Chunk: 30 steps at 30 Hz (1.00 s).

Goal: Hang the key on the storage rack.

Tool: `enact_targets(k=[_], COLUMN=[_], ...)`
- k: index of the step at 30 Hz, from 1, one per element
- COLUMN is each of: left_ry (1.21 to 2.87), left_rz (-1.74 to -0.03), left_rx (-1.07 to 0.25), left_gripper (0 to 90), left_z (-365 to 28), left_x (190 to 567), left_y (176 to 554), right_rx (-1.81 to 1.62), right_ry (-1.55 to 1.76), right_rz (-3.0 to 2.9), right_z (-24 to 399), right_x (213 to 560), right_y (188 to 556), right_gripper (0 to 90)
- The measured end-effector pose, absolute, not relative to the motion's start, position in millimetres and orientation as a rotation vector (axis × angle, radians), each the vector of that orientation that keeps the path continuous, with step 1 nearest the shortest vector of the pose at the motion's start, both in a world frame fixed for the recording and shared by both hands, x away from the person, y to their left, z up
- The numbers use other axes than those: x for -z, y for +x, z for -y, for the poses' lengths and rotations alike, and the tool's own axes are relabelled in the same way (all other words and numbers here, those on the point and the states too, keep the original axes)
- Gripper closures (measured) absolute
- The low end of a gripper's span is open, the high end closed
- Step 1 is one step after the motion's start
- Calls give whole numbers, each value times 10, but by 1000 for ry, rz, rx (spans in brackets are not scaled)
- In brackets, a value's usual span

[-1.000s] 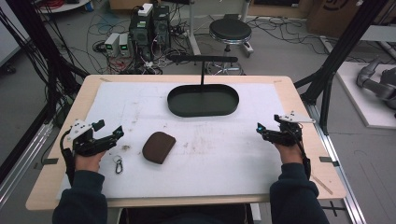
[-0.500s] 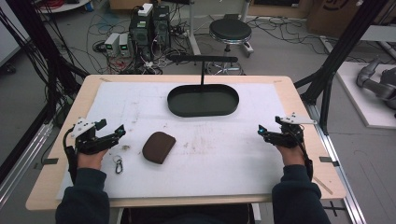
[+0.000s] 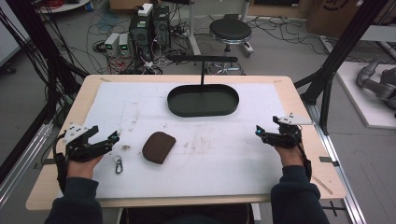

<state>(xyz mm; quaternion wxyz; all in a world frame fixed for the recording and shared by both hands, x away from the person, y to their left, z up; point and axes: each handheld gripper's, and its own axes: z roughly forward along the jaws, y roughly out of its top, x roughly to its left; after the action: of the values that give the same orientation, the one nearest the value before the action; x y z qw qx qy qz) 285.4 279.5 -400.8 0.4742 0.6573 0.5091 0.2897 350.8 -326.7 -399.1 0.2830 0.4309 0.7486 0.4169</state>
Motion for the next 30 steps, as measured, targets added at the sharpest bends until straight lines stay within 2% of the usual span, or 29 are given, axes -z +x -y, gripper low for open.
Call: enact_targets(k=[3,7,9,12,18,22,25,29,30], left_ry=[1642,1706,1769,1800,1883,1928,1961,1974,1984], left_rz=[-1271,-1291,-1241,-1239,-1286,-1302,-1315,-1304,-1304], left_rx=[-648,-566,-540,-521,-389,-362,-342,-322,-323], left_gripper=[233,361,428,493,536,539,582,723,806], left_z=[-2830,-2830,-2807,-2818,-2812,-2784,-2768,-2754,-2749], left_x=[4040,4097,4121,4127,4204,4290,4342,4351,4351], left_y=[2769,2696,2660,2651,2668,2709,2735,2742,2747], right_rx=[-1112,-1105,-1108,-1107,-1104,-1104,-1105,-1102,-1098], right_ry=[1153,1153,1148,1151,1149,1147,1147,1146,1144], right_rz=[-2010,-2016,-2015,-2015,-2021,-2024,-2025,-2026,-2028], right_z=[3259,3243,3241,3241,3250,3255,3255,3257,3258], right_x=[3999,4001,3996,3998,4001,4001,4001,4001,4001], right_y=[3523,3525,3517,3515,3514,3513,3510,3509,3506], right_gripper=[205,204,205,205,205,205,205,205,205])
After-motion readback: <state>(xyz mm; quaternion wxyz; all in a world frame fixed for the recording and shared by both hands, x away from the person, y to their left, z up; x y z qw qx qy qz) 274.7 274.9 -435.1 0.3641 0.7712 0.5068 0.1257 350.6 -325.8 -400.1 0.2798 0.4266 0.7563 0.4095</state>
